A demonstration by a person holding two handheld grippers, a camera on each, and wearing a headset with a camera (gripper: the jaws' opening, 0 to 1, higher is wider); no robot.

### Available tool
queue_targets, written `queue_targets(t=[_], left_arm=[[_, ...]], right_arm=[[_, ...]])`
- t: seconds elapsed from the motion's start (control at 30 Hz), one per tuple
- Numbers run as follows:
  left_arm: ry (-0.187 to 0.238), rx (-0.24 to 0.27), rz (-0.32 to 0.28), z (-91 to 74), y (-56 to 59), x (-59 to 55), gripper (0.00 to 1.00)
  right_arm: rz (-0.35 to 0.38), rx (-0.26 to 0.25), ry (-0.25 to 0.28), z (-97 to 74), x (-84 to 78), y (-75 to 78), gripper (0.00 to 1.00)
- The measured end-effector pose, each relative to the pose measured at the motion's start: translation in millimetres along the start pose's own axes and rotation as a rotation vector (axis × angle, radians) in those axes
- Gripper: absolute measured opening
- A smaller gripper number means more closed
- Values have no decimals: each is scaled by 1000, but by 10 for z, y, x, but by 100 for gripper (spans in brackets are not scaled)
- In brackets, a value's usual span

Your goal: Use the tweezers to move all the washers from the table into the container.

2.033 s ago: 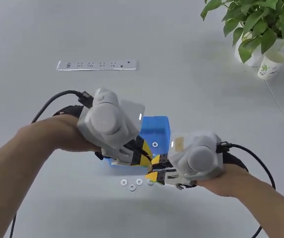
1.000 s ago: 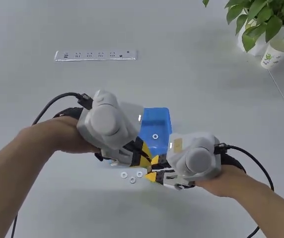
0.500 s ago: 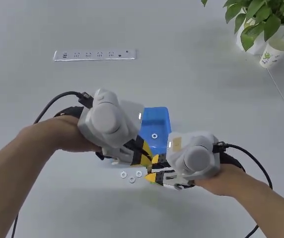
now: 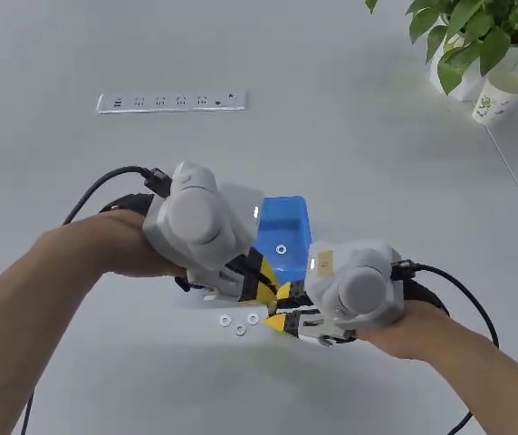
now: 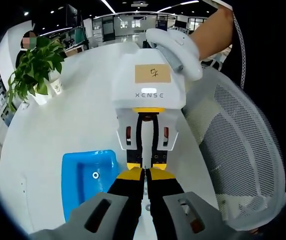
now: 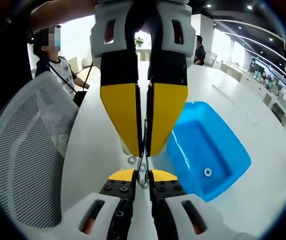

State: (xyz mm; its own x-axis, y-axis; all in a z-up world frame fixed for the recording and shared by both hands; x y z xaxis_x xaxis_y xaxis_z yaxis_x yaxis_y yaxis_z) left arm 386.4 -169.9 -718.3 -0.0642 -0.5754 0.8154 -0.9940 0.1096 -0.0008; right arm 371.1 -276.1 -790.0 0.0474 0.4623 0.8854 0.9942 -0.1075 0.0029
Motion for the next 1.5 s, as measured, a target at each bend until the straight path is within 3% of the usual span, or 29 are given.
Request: queue_targets(t=[0.43,0.93,1.5], left_arm=[[3,-2,5,7,-5,5,6],[0,-2,6,6,4,26,6],[15,11,10,-122,42,161,6]], right_arm=[[32,1,0,-2,-3,12,11],[20,0,-1,-18,8,1,11],[11,-11,16,-99,166,-29,11]])
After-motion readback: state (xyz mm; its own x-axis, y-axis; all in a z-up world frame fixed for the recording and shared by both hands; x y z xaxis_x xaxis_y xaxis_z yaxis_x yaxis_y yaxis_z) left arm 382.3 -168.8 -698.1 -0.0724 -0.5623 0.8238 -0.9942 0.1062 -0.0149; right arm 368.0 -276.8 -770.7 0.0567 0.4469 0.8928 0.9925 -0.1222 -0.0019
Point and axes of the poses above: the centre of the closed fingertips' face, and the gripper's own axes: z roughly forward along the fingers, y roughly to its right, x roughly out of its top, the point moved 10 cm from there along -z, roughly backward along the fingers, and after that the axes turned 15 degrees about y, right-handed, at the moved point
